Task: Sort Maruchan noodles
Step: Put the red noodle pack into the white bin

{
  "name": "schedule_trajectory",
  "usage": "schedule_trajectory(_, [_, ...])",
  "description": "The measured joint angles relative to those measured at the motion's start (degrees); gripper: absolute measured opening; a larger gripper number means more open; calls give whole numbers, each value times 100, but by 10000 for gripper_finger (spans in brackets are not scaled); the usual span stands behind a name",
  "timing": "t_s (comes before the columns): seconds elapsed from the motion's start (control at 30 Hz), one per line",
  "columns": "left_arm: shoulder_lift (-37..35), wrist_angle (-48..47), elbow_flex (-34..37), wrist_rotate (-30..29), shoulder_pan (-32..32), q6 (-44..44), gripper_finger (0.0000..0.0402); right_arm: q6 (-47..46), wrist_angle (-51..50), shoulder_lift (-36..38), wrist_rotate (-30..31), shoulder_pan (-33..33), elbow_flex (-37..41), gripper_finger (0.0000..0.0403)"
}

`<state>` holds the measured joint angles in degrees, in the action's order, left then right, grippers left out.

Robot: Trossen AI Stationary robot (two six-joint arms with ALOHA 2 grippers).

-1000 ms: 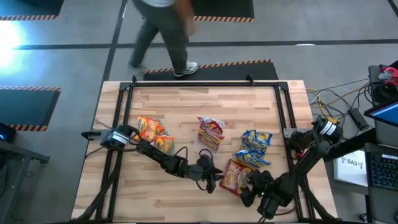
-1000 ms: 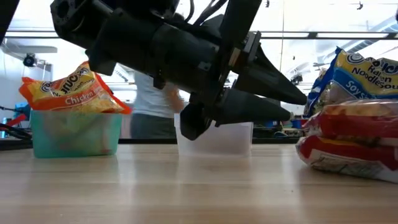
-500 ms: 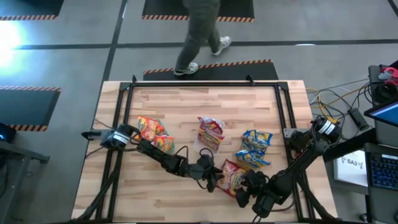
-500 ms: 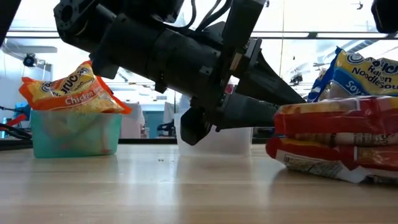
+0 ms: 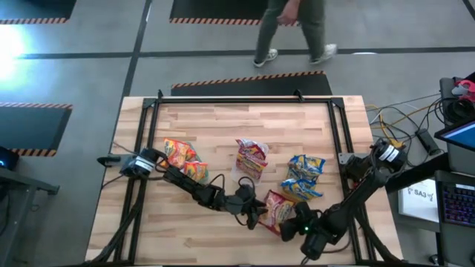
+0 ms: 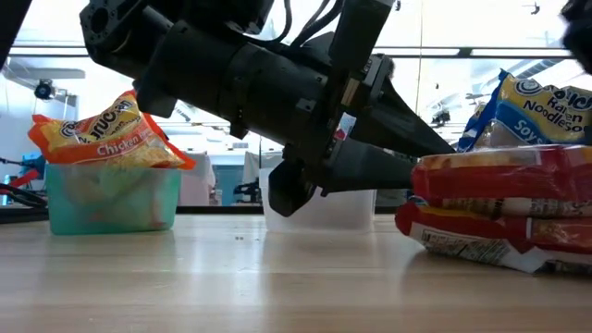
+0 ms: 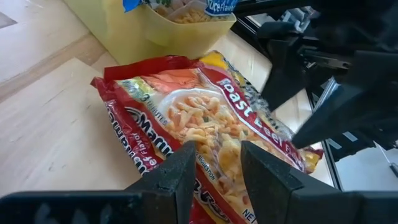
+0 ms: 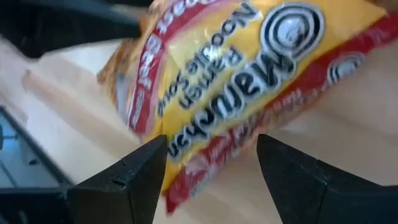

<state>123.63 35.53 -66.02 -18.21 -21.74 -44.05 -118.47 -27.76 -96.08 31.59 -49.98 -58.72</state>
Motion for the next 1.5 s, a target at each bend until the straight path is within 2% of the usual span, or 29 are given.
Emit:
schedule_trajectory(0.23, [0,-2,2,136,2,2,110,215,32,-84,30,203,69,238])
schedule_trajectory(0.5, [0,-13,4,225,4,70,110,712,53,12,400,236,87,238])
schedule_trajectory(0.8, [0,-1,4,415,-1,68,110,1589,647,26,816,268,90,238])
schedule_trajectory(1.07, [0,0,4,421,-7,68,110,1745,662,29,912,290,90,234])
schedule_trajectory(1.2, [-1,7,4,416,-7,68,110,1807,662,29,909,304,90,211])
schedule_trajectory(1.5, [-2,42,4,399,0,78,110,1950,677,29,822,304,90,109])
